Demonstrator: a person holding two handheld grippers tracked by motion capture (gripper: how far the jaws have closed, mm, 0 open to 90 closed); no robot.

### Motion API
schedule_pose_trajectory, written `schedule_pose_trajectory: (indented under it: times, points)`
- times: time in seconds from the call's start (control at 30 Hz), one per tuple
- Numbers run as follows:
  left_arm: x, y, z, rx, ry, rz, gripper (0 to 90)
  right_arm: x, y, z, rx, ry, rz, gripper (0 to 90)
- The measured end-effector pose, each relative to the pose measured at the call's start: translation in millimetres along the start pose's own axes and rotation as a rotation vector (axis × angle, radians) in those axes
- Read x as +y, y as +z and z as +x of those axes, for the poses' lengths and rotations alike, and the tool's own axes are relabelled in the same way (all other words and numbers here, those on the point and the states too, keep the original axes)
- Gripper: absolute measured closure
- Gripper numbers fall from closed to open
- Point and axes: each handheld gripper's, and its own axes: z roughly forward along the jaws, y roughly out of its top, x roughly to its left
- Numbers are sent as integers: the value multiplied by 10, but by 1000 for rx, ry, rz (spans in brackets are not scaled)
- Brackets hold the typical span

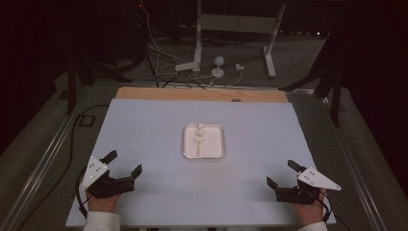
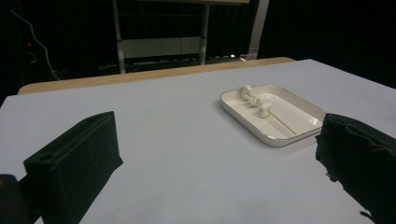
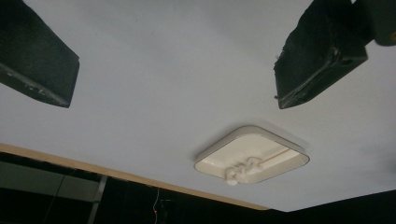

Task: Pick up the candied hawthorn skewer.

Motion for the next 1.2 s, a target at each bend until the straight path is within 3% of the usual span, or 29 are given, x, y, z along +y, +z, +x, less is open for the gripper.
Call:
schedule_pose_trajectory:
  times: [0.3, 0.53, 0.8, 1.2]
  points:
    - [-3, -20, 24, 29, -36, 24, 5, -13, 42, -2, -13, -2, 6, 0]
    - [71, -10, 14, 34, -27, 50, 5, -10, 39, 21, -22, -29, 12, 0]
    - [198, 73, -29, -17, 8, 57, 5, -7, 33, 7, -33, -17, 11, 0]
    - [372, 267, -99, -47, 3, 60, 5, -7, 31, -2, -39, -12, 10, 0]
